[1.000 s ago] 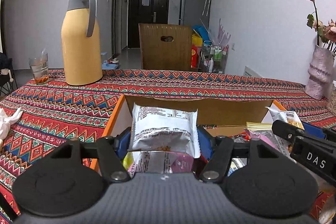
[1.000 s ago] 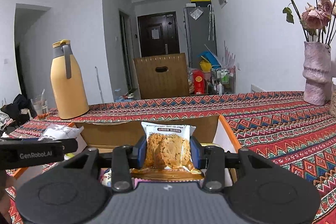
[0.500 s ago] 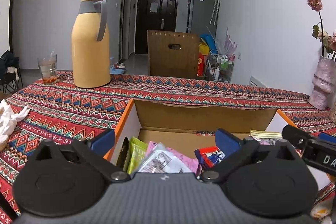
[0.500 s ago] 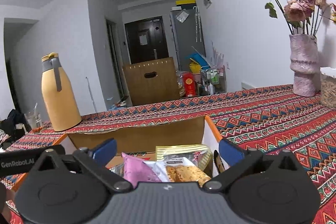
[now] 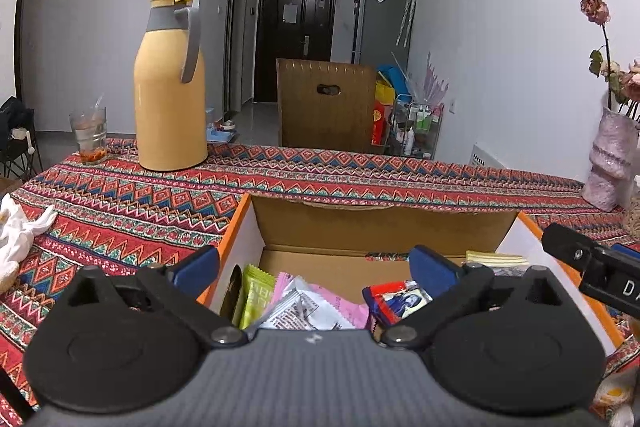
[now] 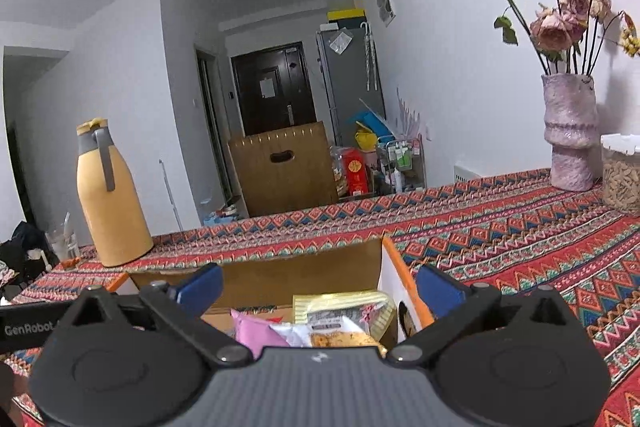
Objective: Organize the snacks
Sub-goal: 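Move both open grippers back toward the remaining cookie packets, then grasp a golden cookie packet with the right gripper while the left gripper grasps another, then carry both cookie packets over the box and open both grippers to drop them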
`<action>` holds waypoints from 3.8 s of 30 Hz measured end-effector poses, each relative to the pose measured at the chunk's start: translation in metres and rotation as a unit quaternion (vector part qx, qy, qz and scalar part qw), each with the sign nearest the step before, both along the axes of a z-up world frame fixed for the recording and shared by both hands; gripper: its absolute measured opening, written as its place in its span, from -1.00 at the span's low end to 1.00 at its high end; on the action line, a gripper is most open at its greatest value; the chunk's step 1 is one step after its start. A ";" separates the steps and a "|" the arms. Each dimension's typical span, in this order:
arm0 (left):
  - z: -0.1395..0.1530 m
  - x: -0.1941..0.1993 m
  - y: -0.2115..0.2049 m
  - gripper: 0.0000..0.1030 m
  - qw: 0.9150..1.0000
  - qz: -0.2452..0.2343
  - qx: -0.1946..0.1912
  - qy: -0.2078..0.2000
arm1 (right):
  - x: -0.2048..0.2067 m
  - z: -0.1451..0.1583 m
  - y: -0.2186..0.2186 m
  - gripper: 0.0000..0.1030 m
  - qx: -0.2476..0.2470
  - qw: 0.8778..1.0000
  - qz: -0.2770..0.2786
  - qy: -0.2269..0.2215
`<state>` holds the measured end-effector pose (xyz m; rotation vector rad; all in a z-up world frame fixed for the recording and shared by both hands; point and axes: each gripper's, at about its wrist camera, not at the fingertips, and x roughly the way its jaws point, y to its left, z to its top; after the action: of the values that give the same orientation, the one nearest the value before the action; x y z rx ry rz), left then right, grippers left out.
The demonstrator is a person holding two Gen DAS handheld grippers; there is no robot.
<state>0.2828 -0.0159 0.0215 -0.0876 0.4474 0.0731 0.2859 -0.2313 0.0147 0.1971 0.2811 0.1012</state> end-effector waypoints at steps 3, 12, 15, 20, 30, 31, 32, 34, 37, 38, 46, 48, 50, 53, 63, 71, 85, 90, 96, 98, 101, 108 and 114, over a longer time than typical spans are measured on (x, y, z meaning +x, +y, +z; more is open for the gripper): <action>0.007 -0.006 0.001 1.00 1.000 -0.004 -0.005 0.001 | -0.009 0.006 0.000 1.00 -0.006 1.000 0.004 -0.005; 0.016 -0.037 0.007 1.00 1.000 -0.014 -0.004 0.005 | -0.048 0.007 0.003 1.00 -0.034 0.999 0.023 0.004; 0.015 -0.050 0.010 1.00 1.000 -0.019 0.000 0.009 | -0.064 0.002 0.005 1.00 -0.043 0.999 0.030 0.015; 0.011 -0.068 0.016 1.00 0.999 -0.025 0.006 0.019 | -0.085 -0.008 0.007 1.00 -0.056 0.997 0.038 0.034; -0.020 -0.100 0.023 1.00 0.997 -0.042 0.027 0.057 | -0.119 -0.040 0.015 1.00 -0.088 0.989 0.071 0.096; -0.023 -0.102 0.023 1.00 0.997 -0.044 0.029 0.061 | -0.121 -0.043 0.016 1.00 -0.092 0.988 0.075 0.102; -0.028 -0.104 0.024 1.00 0.996 -0.047 0.031 0.066 | -0.123 -0.046 0.018 1.00 -0.097 0.986 0.080 0.108; -0.036 -0.107 0.025 1.00 0.996 -0.048 0.033 0.072 | -0.126 -0.051 0.022 1.00 -0.106 0.983 0.092 0.120; -0.044 -0.108 0.026 1.00 0.995 -0.051 0.033 0.081 | -0.127 -0.055 0.028 1.00 -0.120 0.978 0.106 0.133; -0.047 -0.108 0.026 1.00 0.995 -0.052 0.033 0.082 | -0.125 -0.056 0.030 1.00 -0.126 0.976 0.110 0.137; -0.060 -0.108 0.028 1.00 0.995 -0.058 0.020 0.083 | -0.104 -0.063 0.044 1.00 -0.163 0.962 0.137 0.170; -0.061 -0.108 0.030 1.00 0.995 -0.057 0.016 0.082 | -0.097 -0.063 0.047 1.00 -0.168 0.960 0.144 0.174; -0.062 -0.108 0.031 1.00 0.995 -0.059 0.012 0.082 | -0.091 -0.064 0.050 1.00 -0.170 0.957 0.154 0.178; -0.062 -0.108 0.032 1.00 0.995 -0.058 0.005 0.081 | -0.082 -0.066 0.054 1.00 -0.174 0.954 0.162 0.185; -0.063 -0.106 0.036 1.00 0.995 -0.057 -0.008 0.085 | -0.064 -0.070 0.053 0.99 -0.142 0.952 0.188 0.194; -0.064 -0.104 0.036 1.00 0.994 -0.058 -0.013 0.089 | -0.072 -0.064 0.052 0.27 -0.138 0.952 0.211 0.176; -0.065 -0.102 0.037 1.00 0.994 -0.053 -0.015 0.099 | -0.106 -0.058 0.028 -0.09 -0.116 0.971 0.152 0.143; -0.061 -0.099 0.032 1.00 0.993 -0.057 -0.003 0.108 | -0.116 -0.055 0.006 -0.09 -0.097 0.980 0.116 0.131; -0.052 -0.093 0.015 1.00 0.990 -0.070 0.004 0.123 | -0.121 -0.053 -0.015 -0.09 -0.077 0.988 0.069 0.117; -0.051 -0.090 0.006 1.00 0.989 -0.077 0.003 0.128 | -0.124 -0.053 -0.021 -0.09 -0.065 0.990 0.061 0.112; -0.051 -0.083 -0.007 1.00 0.987 -0.086 0.004 0.138 | -0.126 -0.052 -0.027 -0.08 -0.054 0.992 0.053 0.105; -0.063 -0.068 -0.029 1.00 0.981 -0.085 0.010 0.176 | -0.130 -0.054 -0.035 -0.08 -0.031 0.993 0.046 0.102; -0.072 -0.060 -0.035 1.00 0.979 -0.062 0.016 0.193 | -0.130 -0.059 -0.039 -0.08 -0.019 0.993 0.045 0.105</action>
<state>0.2228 -0.0504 -0.0505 -0.0123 0.8388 -0.0258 0.1555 -0.2707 -0.0441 0.1567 0.5008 0.1652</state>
